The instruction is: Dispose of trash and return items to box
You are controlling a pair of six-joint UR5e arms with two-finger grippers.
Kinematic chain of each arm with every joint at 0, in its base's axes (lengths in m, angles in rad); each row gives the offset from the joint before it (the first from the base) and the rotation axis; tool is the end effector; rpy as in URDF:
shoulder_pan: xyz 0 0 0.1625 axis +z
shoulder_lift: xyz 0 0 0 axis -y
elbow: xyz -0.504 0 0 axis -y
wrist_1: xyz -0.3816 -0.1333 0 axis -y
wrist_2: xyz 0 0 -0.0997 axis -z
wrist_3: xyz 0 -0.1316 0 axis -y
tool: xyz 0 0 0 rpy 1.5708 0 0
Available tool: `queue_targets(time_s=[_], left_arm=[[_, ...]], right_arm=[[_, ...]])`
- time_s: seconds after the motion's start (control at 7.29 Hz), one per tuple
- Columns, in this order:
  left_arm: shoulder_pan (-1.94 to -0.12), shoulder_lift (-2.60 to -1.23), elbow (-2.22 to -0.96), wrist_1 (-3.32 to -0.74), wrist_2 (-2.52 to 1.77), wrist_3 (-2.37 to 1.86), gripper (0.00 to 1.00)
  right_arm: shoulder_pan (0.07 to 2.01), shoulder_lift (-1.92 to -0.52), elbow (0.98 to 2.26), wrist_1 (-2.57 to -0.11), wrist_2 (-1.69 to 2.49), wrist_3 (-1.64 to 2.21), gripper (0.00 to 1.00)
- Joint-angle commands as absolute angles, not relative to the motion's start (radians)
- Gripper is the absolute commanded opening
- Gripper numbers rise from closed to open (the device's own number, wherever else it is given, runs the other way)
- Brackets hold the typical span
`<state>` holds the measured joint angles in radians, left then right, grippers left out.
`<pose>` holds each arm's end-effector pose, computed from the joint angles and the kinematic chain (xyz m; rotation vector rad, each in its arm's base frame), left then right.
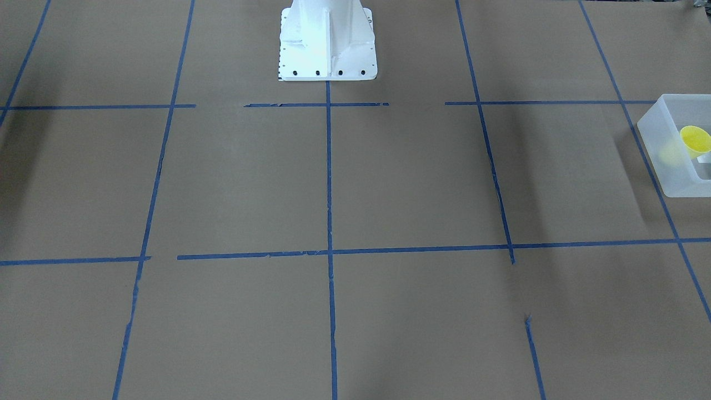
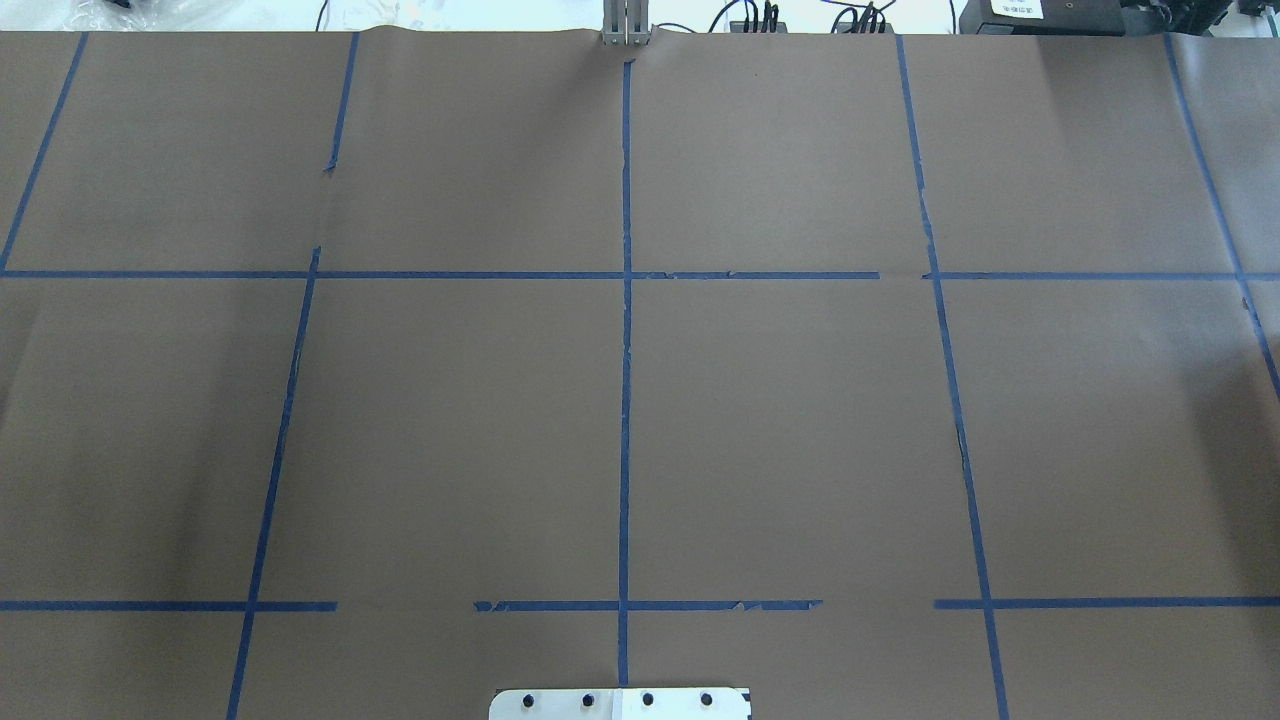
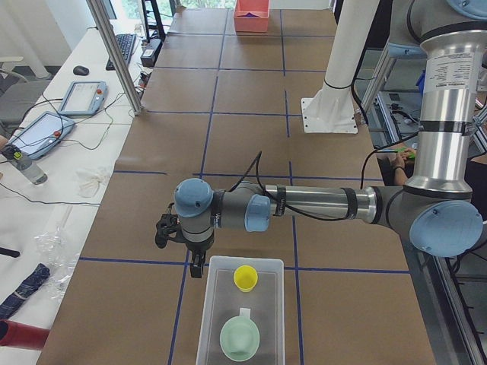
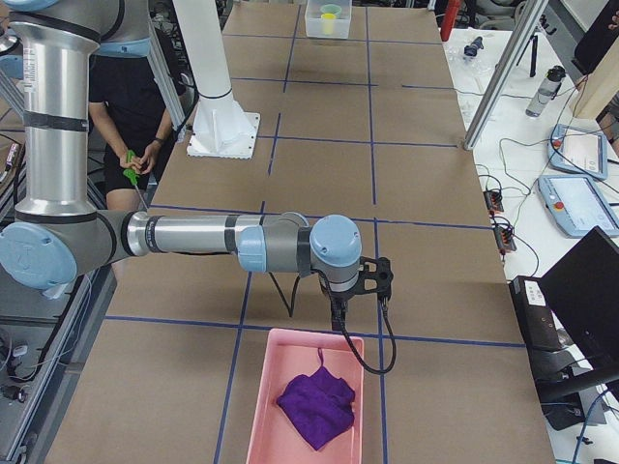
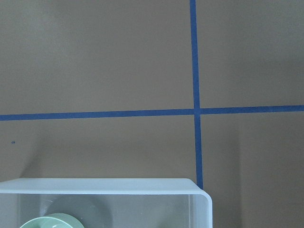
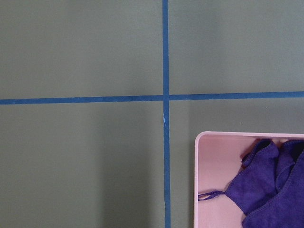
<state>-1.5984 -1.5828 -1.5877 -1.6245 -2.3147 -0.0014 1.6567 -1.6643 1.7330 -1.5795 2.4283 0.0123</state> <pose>-0.0578 -0.4934 0.7437 0.0885 0.7423 0.0031 0.0713 -0.4338 0.7181 0.0878 -0.8547 0.0664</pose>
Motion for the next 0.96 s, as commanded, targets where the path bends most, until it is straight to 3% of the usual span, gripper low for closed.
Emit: queue_targets(time_s=[0.0,0.82], left_arm=[[-1.598,-1.585,-1.588,-1.624,-2.315,-0.002,1.00],[-1.598,-1.588,-1.588,-1.624,-2.315,-0.002,1.00]], right_arm=[[1.657,-1.664,1.732,-1.580,2.428,0.012,1.00],[1.657,-1.664,1.723,-1.578,2.425,0.012,1.00]])
